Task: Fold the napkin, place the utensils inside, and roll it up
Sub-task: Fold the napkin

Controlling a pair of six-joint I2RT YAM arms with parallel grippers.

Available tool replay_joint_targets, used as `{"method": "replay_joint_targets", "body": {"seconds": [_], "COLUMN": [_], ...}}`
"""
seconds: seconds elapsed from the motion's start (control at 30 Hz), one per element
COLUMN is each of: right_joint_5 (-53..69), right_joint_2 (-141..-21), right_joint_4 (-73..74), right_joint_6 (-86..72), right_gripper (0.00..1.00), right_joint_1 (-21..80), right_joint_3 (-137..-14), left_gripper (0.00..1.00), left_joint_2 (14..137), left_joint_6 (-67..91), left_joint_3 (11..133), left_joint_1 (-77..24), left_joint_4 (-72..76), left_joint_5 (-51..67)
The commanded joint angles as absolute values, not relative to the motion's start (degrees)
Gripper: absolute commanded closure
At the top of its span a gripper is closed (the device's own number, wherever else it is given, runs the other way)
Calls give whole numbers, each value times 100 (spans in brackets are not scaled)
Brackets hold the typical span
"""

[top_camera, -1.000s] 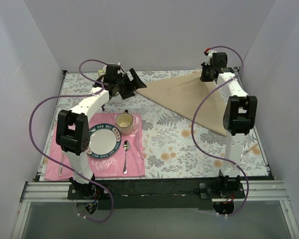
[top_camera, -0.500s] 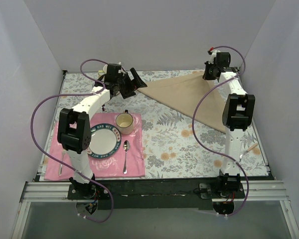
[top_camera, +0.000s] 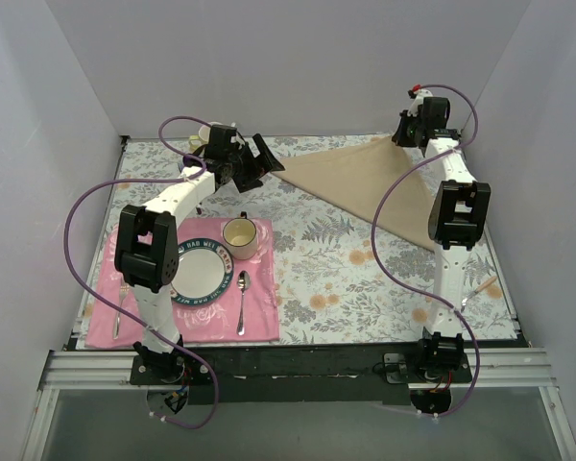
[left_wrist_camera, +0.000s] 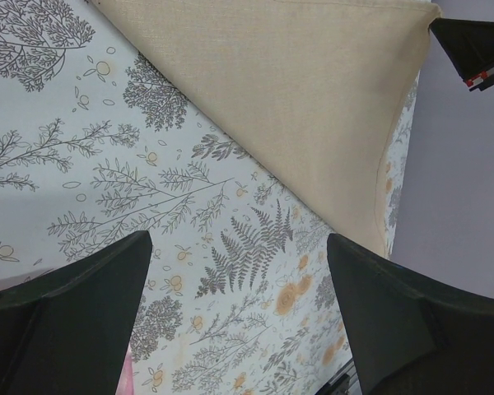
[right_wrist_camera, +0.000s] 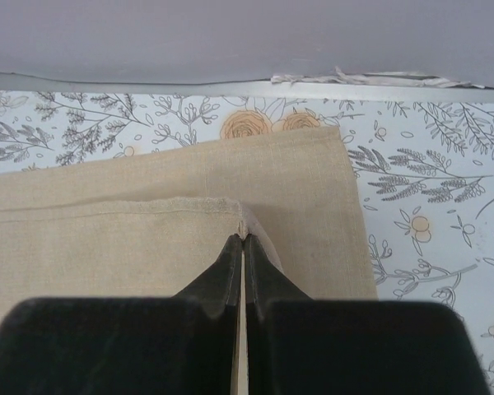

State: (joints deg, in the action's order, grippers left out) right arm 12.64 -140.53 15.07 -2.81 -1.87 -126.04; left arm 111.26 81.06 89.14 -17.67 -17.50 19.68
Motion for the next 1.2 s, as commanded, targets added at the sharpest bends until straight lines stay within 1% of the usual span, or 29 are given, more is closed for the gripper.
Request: {"method": "replay_joint_targets", "body": {"seconds": [0.0,0.33,0.67,1.17], "right_joint_5": [1476,1309,1239,1459], "right_joint_2": [-14247,-14431,-14528,-14801], "right_joint_4": [1020,510,185,-211], "right_joint_6": [-422,-738,-1045,-1459], "right_gripper": [99,99,99,99], "right_joint_1": [-193,-237,-308,-396], "right_joint_3": [-13025,-13236,-13149,-13324], "left_gripper": [12,12,12,12], "left_joint_2": [11021,11030,11092,11171], "left_joint_6": [8095,8077,8077,8077], "left_joint_3": [9132,9132,9158,9184], "left_joint_1": [-1793,-1793,-1793,-1802], "left_joint_4": [-1705,-1714,-1714,-1714], "left_joint_5": [1907,1863,1863,1890]}}
